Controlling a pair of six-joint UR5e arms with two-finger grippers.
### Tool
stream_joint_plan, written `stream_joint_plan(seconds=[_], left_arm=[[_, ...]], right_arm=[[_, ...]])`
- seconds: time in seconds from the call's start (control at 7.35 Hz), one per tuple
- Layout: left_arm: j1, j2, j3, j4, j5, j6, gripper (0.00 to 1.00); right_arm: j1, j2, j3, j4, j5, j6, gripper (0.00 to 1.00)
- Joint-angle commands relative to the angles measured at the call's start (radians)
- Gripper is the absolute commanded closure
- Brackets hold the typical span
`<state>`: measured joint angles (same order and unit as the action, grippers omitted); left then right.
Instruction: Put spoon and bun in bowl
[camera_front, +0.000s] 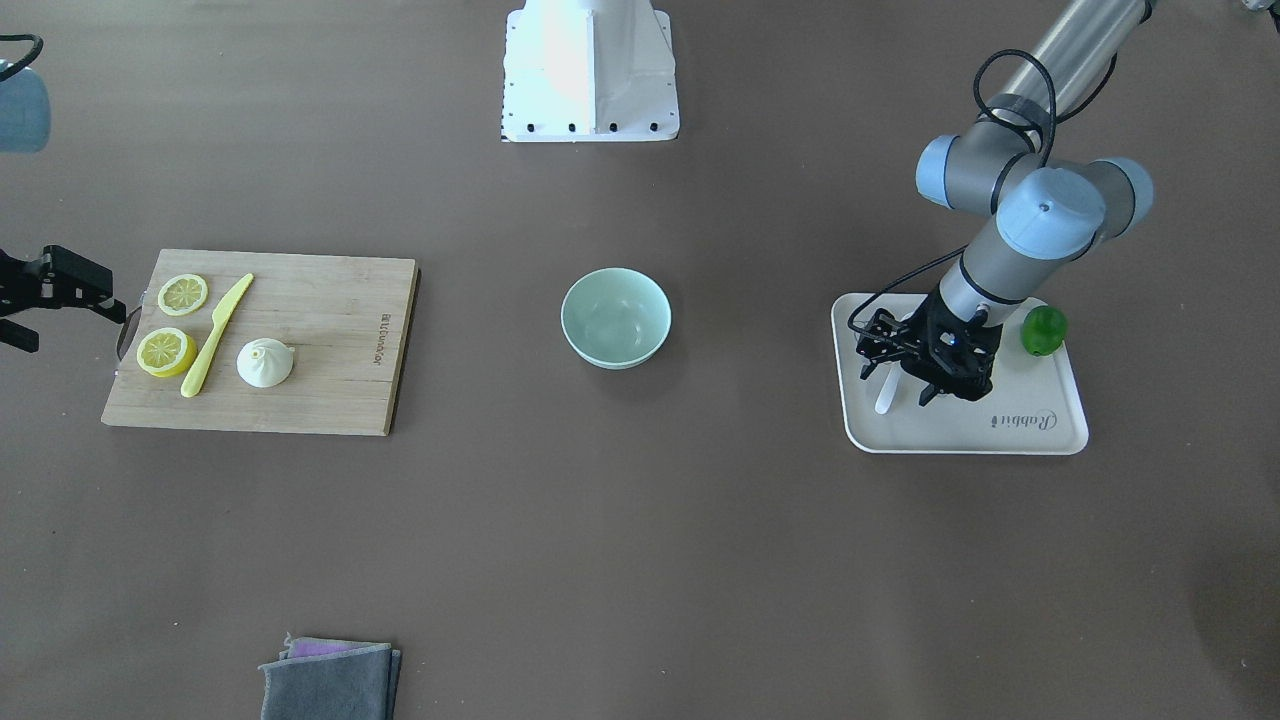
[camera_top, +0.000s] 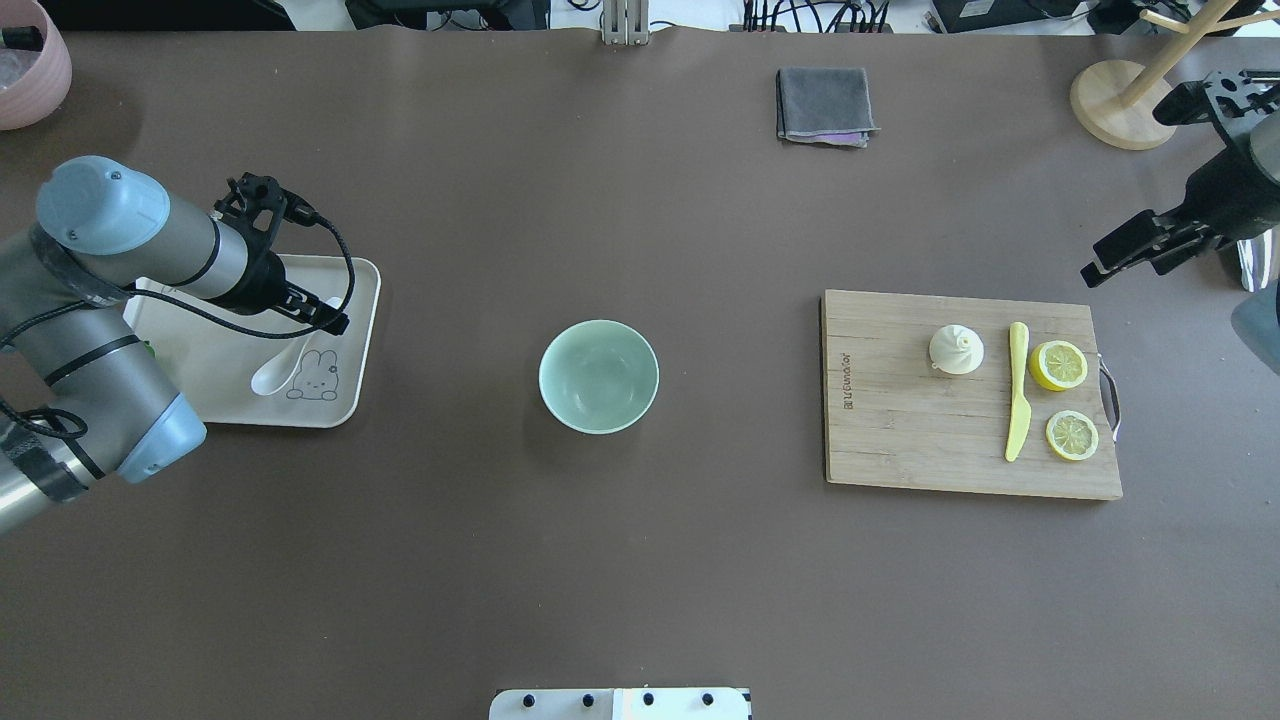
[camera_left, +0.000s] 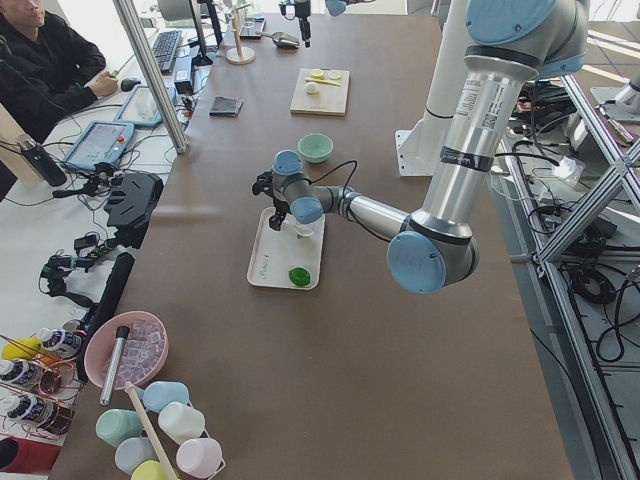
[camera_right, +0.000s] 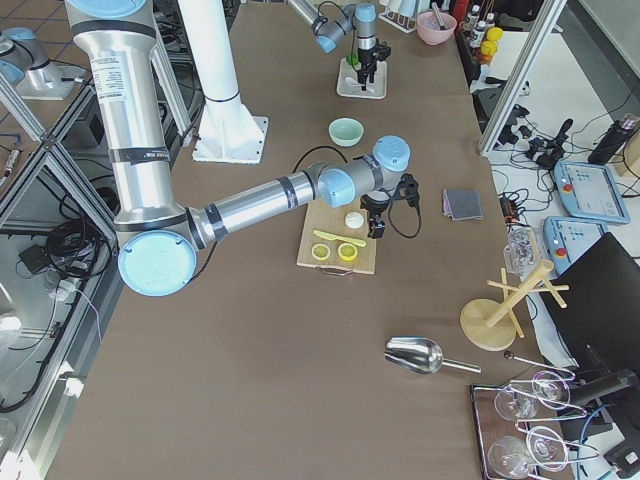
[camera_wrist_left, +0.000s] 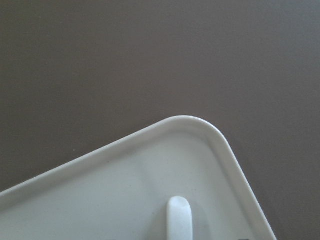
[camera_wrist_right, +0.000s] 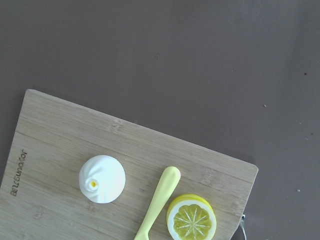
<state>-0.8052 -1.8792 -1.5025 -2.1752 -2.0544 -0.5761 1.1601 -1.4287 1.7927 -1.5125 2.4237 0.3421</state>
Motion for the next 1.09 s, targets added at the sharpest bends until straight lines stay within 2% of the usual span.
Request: stream_joint_plan(seconds=[0.0, 0.27, 0.41, 0.54, 0.68, 0.82, 0.95], left_arm=[[0.003, 0.009, -0.004, 0.003, -0.004, -0.001, 0.31], [0.004, 0.014, -0.007, 0.009, -0.009, -0.002, 0.80], [0.003, 0.014, -0.007, 0.009, -0.009, -0.007, 1.00], [0.003, 0.015, -0.011, 0.011, -0.009, -0.007, 1.00], [-0.005, 0.017, -0.031, 0.018, -0.054, -0.008, 1.00], [-0.062, 0.011, -0.074, 0.114, -0.138, -0.007, 1.00], [-0.110, -0.003, -0.153, 0.240, -0.182, -0.005, 1.00]], right_arm=[[-0.005, 0.002, 0.002, 0.000, 0.000, 0.005, 0.00], [-0.008, 0.002, 0.004, 0.000, 0.000, 0.005, 0.00], [-0.008, 0.002, 0.005, 0.000, 0.000, 0.005, 0.00], [-0.008, 0.002, 0.008, 0.000, 0.000, 0.006, 0.00], [-0.008, 0.002, 0.014, 0.000, 0.001, 0.006, 0.00], [-0.034, 0.014, 0.022, 0.002, -0.005, 0.050, 0.00], [-0.087, 0.049, 0.025, 0.003, -0.026, 0.174, 0.00]])
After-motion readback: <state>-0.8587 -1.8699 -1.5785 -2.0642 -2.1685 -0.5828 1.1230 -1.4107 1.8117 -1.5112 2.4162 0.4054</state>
